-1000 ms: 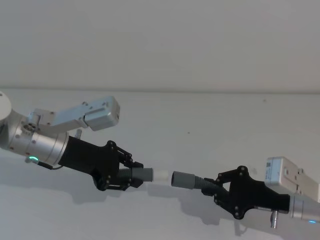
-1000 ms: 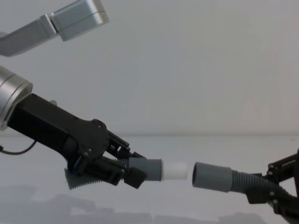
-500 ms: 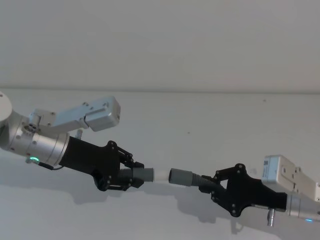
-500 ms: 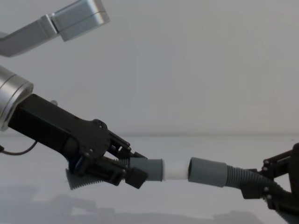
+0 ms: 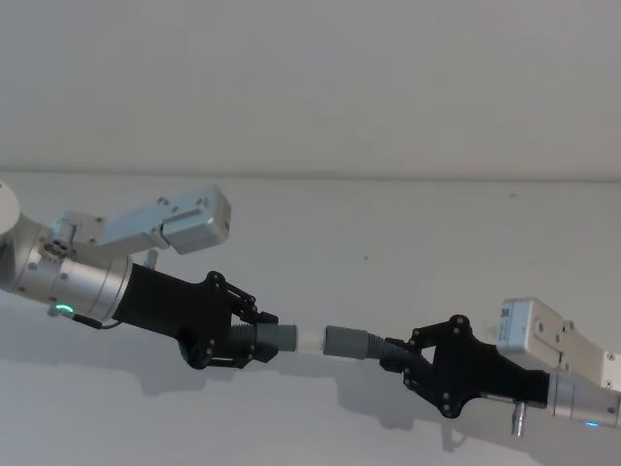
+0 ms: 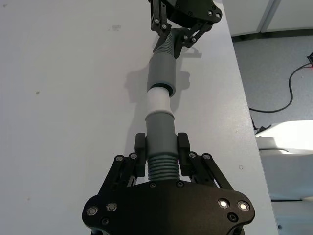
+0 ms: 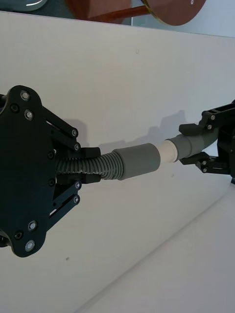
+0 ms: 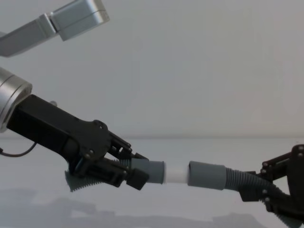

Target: Use both hands to pick up one end of the pipe from the table, align the ends, and insert them.

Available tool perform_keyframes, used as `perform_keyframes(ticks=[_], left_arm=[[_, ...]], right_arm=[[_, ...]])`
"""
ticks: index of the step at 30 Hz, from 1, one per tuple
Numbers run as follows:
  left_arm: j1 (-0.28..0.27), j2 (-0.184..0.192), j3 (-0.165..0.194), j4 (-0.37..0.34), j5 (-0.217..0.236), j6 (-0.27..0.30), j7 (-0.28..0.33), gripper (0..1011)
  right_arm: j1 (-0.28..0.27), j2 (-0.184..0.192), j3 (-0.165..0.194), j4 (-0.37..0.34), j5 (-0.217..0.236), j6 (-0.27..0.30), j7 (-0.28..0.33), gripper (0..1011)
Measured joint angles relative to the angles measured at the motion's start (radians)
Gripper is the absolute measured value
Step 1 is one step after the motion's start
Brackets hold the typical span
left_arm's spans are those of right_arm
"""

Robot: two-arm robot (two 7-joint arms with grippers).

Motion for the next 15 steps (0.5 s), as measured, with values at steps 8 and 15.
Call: perform_keyframes(ticks=[8, 15], left_arm=[[-0.003, 0.004, 0.002, -0.002, -0.006, -0.005, 0.004, 361], [-0.006, 0.009, 0.007, -0.005, -0.011, -0.009, 0.004, 361]], right_arm=[[0.005, -0.001, -0.006, 0.001, -0.003, 0.004, 0.002, 141], [0.009, 0.0, -0.011, 0.002, -0.005, 0.007, 0.004, 141]])
